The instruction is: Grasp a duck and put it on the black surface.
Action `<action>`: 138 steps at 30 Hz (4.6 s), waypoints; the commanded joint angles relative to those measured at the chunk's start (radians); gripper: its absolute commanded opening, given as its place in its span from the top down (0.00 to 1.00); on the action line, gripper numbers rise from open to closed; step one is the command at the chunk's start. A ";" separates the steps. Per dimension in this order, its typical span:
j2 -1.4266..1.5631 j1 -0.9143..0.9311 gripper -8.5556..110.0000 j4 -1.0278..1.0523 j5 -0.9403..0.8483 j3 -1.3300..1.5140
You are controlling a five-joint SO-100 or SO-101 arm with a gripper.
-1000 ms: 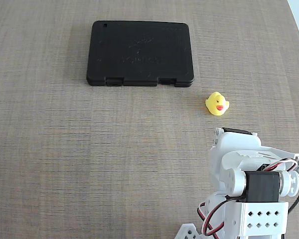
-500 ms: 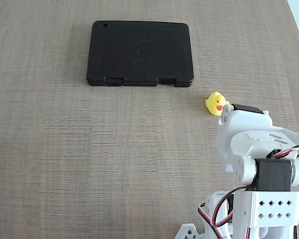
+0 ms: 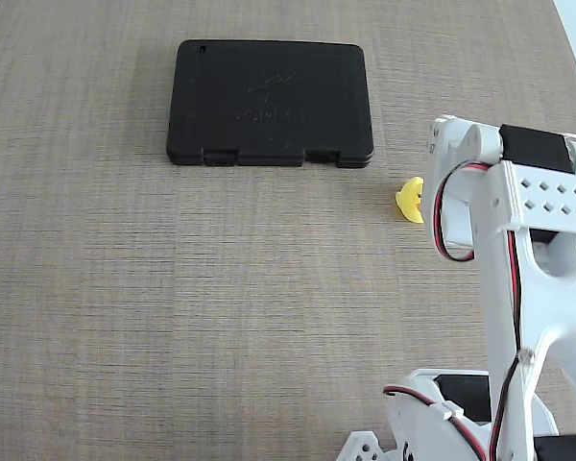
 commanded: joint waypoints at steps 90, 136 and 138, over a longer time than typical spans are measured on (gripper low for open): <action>-0.647 0.117 0.88 -0.060 -0.008 -0.354; -1.279 -0.402 0.88 0.337 0.008 -1.513; -1.279 -0.414 0.88 0.337 0.008 -1.522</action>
